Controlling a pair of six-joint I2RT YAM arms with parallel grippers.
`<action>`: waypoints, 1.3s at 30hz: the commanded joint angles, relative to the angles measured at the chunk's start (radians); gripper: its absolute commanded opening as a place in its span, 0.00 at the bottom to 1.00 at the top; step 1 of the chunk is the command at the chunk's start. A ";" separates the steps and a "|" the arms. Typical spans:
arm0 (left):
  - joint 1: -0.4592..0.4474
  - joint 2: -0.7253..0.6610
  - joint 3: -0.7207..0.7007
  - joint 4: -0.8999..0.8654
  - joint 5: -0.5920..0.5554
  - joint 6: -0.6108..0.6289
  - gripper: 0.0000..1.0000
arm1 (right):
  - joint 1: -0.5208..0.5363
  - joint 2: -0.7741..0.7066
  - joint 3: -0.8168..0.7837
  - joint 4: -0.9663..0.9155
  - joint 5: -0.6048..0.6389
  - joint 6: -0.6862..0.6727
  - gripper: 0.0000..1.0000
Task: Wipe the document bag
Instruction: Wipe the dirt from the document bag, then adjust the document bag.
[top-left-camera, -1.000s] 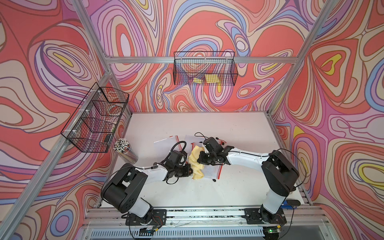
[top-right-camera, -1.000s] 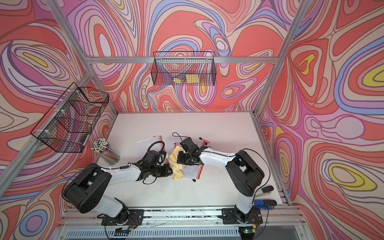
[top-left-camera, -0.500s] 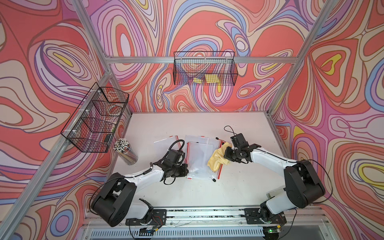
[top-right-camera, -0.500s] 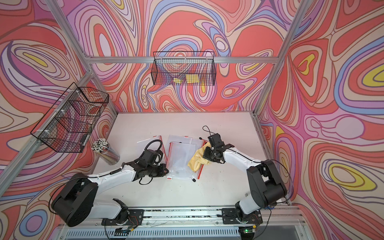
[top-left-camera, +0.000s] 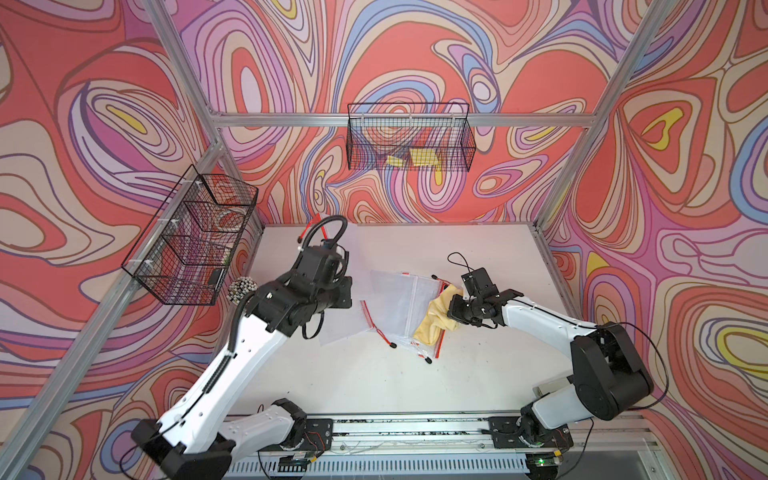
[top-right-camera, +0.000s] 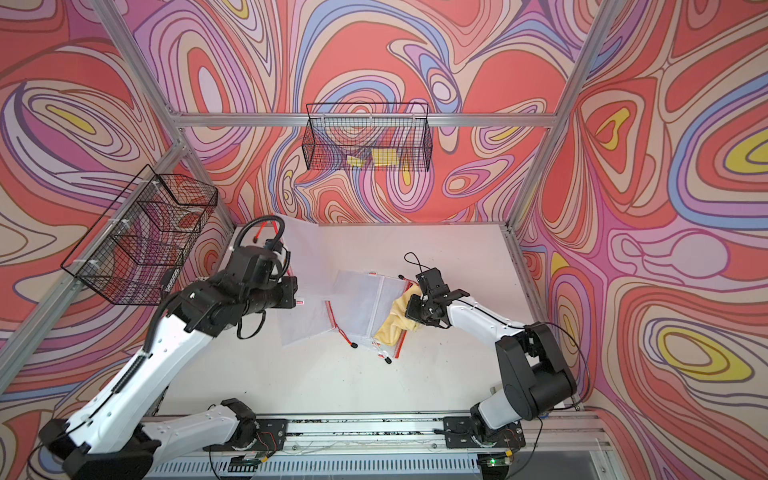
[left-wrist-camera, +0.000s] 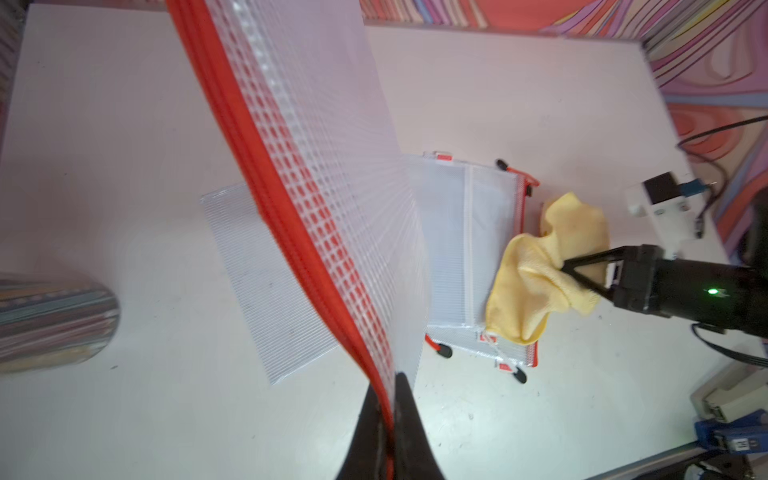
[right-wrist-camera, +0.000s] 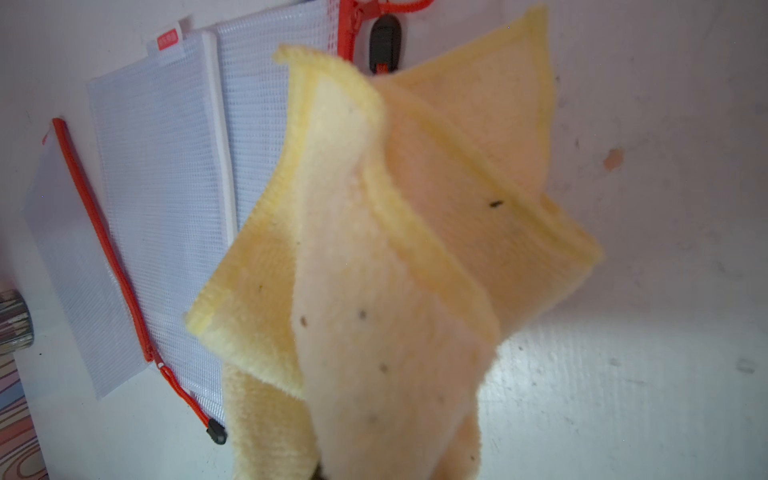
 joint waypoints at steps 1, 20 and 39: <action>-0.004 0.172 0.154 -0.381 -0.190 0.040 0.00 | -0.001 -0.028 -0.005 0.014 -0.010 0.003 0.00; -0.385 0.765 0.365 -0.531 -0.451 -0.155 0.00 | 0.000 -0.263 -0.019 -0.135 0.097 -0.005 0.00; -0.489 0.475 -0.017 0.150 -0.081 -0.139 0.77 | 0.001 -0.328 0.124 -0.244 0.110 -0.051 0.00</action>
